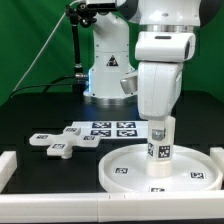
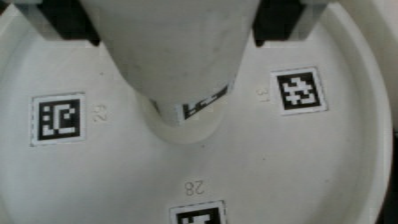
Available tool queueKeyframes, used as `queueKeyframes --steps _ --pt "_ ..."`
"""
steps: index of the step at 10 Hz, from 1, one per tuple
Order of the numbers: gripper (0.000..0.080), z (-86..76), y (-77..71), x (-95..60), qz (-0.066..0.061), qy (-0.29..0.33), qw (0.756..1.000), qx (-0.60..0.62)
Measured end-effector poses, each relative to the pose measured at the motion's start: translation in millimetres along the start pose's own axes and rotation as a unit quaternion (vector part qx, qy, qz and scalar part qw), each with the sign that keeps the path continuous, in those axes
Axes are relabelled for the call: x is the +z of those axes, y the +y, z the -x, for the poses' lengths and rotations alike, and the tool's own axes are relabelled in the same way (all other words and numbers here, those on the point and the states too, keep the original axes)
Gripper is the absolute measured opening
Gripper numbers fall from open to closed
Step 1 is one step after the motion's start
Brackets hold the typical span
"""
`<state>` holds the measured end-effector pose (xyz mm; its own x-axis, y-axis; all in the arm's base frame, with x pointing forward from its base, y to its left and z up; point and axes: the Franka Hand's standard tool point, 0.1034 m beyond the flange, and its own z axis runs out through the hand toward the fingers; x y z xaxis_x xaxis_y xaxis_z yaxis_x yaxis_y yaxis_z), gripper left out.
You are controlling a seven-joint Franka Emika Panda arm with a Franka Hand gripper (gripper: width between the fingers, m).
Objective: Assemble round table
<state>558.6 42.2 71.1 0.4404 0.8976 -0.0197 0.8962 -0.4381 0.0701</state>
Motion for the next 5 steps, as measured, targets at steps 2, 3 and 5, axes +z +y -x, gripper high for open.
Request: queueKeyframes --steps 2,3,5 --pt "0.0409 4.8 1.8 2.0 -0.006 0.004 0.996 0.086" --pt "0.0409 5.3 2.1 2.1 -0.01 0.009 0.989 0.147" --pt "0.0409 5.1 1.8 2.4 -0.016 0.014 0.968 0.25"
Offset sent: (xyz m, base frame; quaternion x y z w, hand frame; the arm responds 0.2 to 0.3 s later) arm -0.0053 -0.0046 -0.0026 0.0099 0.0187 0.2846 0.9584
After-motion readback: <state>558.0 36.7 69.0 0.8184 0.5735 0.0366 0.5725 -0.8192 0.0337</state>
